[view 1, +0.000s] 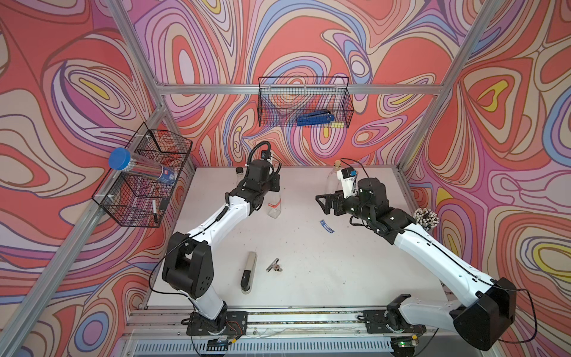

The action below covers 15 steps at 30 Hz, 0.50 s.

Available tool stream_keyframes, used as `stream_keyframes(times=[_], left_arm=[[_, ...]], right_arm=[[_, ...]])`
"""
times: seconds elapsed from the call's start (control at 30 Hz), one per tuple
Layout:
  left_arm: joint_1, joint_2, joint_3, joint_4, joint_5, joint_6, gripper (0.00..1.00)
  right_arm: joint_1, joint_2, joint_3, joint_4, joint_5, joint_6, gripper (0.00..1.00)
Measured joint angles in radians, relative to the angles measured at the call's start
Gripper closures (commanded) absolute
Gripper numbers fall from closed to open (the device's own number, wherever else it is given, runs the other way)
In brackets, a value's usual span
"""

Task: Remove the label from the bottle
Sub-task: Pick up the bottle from the center of the board.

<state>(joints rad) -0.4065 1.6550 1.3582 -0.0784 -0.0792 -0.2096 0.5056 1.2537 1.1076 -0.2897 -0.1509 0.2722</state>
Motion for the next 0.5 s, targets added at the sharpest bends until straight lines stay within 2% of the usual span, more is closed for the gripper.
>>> stream_keyframes(times=[0.1, 0.27, 0.5], left_arm=[[0.001, 0.0, -0.007, 0.016, 0.001, -0.002, 0.82], [0.001, 0.0, -0.014, 0.03, 0.001, -0.003, 1.0], [0.001, -0.002, -0.019, 0.038, 0.008, -0.004, 1.0]], right_arm=[[0.001, 0.002, -0.003, 0.006, 0.0, 0.001, 0.02], [0.003, 0.009, -0.003, 0.01, 0.0, 0.003, 0.02], [0.008, 0.02, -0.003, 0.011, 0.0, 0.003, 0.02]])
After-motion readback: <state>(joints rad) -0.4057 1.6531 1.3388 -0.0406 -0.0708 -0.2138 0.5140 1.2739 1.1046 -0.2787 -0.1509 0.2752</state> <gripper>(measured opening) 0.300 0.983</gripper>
